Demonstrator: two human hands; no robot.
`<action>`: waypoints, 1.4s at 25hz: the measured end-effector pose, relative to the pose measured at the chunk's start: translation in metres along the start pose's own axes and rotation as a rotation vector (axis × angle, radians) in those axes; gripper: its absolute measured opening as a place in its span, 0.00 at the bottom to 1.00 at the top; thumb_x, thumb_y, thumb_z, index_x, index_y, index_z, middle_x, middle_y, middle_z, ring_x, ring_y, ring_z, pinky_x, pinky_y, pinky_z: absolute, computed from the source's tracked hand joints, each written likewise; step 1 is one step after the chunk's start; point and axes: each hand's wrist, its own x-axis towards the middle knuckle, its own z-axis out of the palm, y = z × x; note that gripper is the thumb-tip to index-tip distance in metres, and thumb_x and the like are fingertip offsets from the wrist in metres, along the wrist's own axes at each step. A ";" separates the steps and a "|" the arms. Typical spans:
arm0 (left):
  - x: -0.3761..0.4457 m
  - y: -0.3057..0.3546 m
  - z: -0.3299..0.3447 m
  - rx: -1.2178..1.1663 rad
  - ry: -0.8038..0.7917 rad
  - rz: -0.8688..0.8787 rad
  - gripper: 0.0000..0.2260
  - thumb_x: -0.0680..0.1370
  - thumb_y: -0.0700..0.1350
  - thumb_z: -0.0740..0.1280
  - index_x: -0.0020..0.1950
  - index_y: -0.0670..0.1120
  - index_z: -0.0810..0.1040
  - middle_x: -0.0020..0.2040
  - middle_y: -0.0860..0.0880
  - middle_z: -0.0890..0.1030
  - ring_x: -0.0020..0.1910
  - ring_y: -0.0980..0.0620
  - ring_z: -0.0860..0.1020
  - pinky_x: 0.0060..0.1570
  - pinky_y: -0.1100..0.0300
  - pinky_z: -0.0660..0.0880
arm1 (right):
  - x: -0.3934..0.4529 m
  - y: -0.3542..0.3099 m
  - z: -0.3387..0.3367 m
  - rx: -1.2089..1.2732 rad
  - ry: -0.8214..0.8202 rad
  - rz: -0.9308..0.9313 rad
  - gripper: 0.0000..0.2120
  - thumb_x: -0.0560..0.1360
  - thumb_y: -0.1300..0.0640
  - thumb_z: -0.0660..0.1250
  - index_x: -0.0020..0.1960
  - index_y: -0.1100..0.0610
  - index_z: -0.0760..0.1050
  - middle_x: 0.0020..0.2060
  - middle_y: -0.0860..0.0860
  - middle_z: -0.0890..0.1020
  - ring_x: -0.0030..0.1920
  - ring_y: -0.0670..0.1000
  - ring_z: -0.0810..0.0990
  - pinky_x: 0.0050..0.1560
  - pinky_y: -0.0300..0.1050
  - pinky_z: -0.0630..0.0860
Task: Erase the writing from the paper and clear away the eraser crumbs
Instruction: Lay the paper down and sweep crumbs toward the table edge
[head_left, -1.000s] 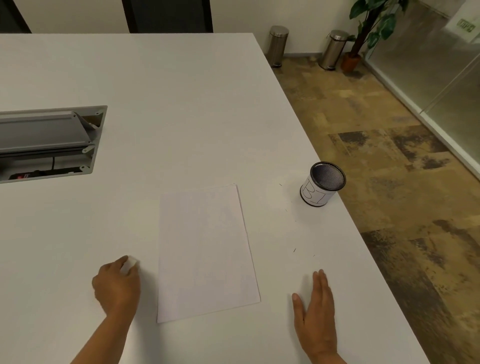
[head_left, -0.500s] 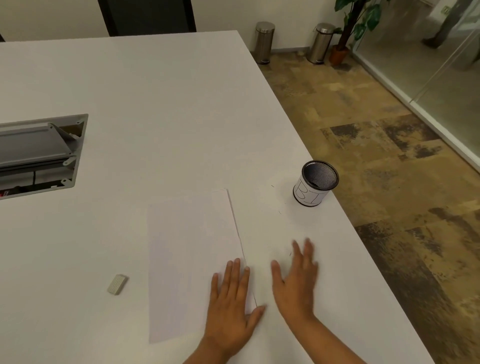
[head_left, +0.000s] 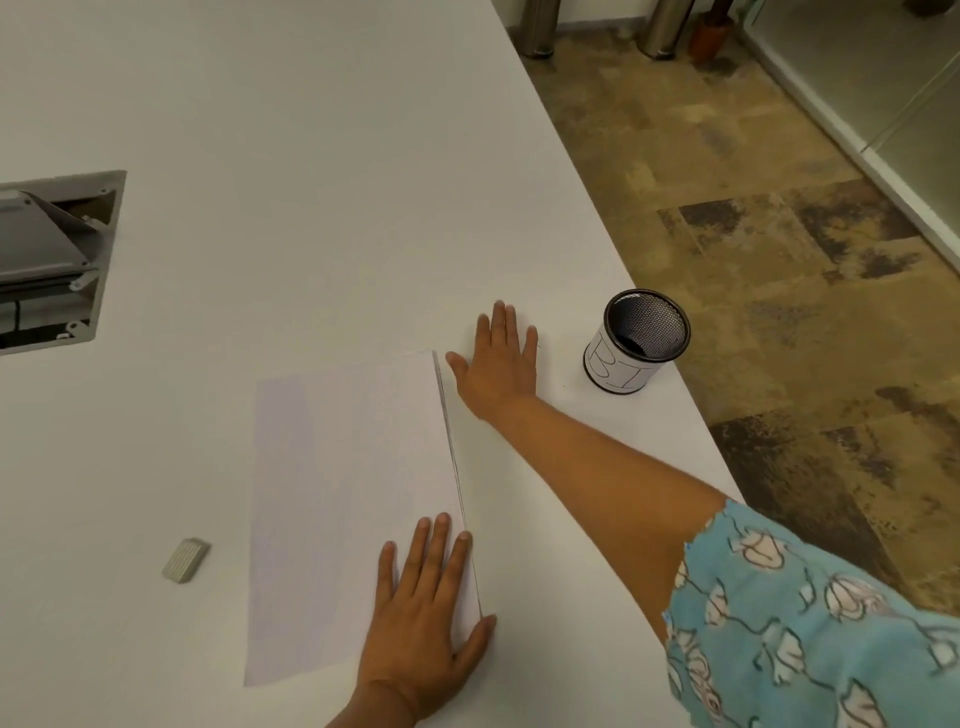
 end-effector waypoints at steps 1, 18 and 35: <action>0.000 0.001 -0.001 -0.002 -0.005 0.000 0.34 0.73 0.67 0.50 0.73 0.48 0.59 0.75 0.46 0.59 0.74 0.47 0.50 0.67 0.44 0.50 | 0.010 0.006 0.001 -0.008 -0.025 0.020 0.34 0.77 0.39 0.44 0.73 0.61 0.41 0.75 0.58 0.42 0.74 0.55 0.38 0.70 0.59 0.36; 0.001 -0.001 -0.004 -0.049 -0.025 0.049 0.34 0.75 0.64 0.46 0.76 0.47 0.51 0.76 0.47 0.50 0.75 0.46 0.50 0.69 0.43 0.49 | -0.142 0.088 0.012 0.192 0.186 0.517 0.42 0.72 0.33 0.43 0.73 0.61 0.39 0.74 0.59 0.42 0.73 0.54 0.36 0.68 0.62 0.34; 0.001 0.001 -0.008 0.007 -0.045 0.033 0.33 0.76 0.63 0.48 0.76 0.46 0.51 0.76 0.44 0.54 0.75 0.46 0.47 0.69 0.44 0.47 | -0.171 0.107 0.028 0.411 0.213 0.190 0.40 0.73 0.36 0.51 0.73 0.59 0.40 0.74 0.55 0.44 0.74 0.50 0.39 0.73 0.52 0.38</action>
